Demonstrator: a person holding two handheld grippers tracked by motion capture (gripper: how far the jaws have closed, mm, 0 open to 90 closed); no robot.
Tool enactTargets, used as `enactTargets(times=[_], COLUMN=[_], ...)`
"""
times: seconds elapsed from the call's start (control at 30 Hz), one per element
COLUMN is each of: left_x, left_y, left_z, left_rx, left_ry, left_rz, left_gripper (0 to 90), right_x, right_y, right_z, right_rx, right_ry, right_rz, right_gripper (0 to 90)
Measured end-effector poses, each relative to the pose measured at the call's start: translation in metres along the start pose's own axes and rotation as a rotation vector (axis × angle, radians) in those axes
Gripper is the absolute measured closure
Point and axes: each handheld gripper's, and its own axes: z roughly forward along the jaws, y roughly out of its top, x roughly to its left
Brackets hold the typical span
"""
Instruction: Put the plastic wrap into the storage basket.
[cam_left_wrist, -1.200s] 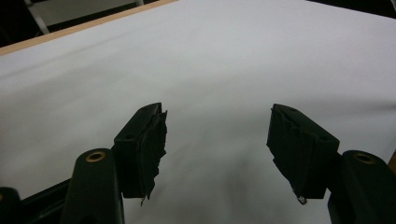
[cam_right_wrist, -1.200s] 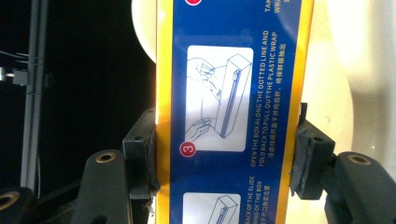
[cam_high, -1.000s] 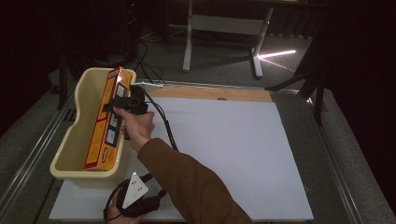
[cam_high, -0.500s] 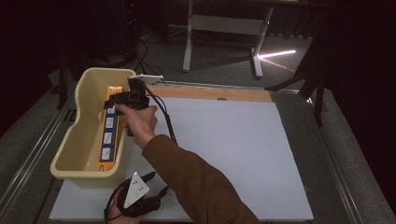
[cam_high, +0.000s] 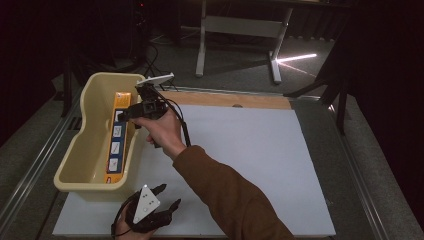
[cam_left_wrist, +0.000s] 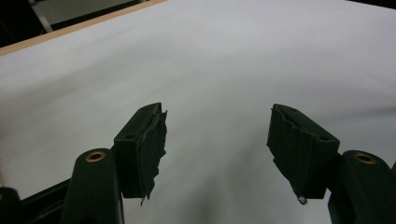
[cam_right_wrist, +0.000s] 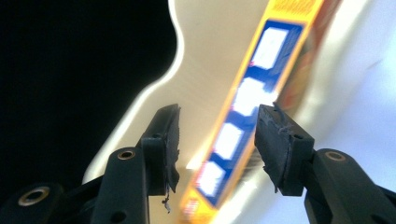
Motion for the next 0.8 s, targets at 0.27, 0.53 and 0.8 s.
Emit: enactTargets(times=[0.27, 0.53, 0.8], left_x=[0.001, 0.001, 0.001], left_y=[0.0, 0.0, 0.0], left_z=[0.0, 0.001, 0.001], left_rx=[0.003, 0.006, 0.007], left_ry=[0.006, 0.007, 0.012], left_rz=[0.001, 0.003, 0.002], left_gripper=[36.4, 36.3, 36.3], right_x=[-0.011, -0.033, -0.055], right_y=[-0.029, -0.057, -0.086], right_z=[-0.021, -0.037, -0.053], right_rx=[-0.051, -0.07, -0.036], right_ry=[-0.082, -0.17, -0.247], right_rz=[-0.257, -0.382, -0.476], right_gripper=[47.9, 42.9, 40.1])
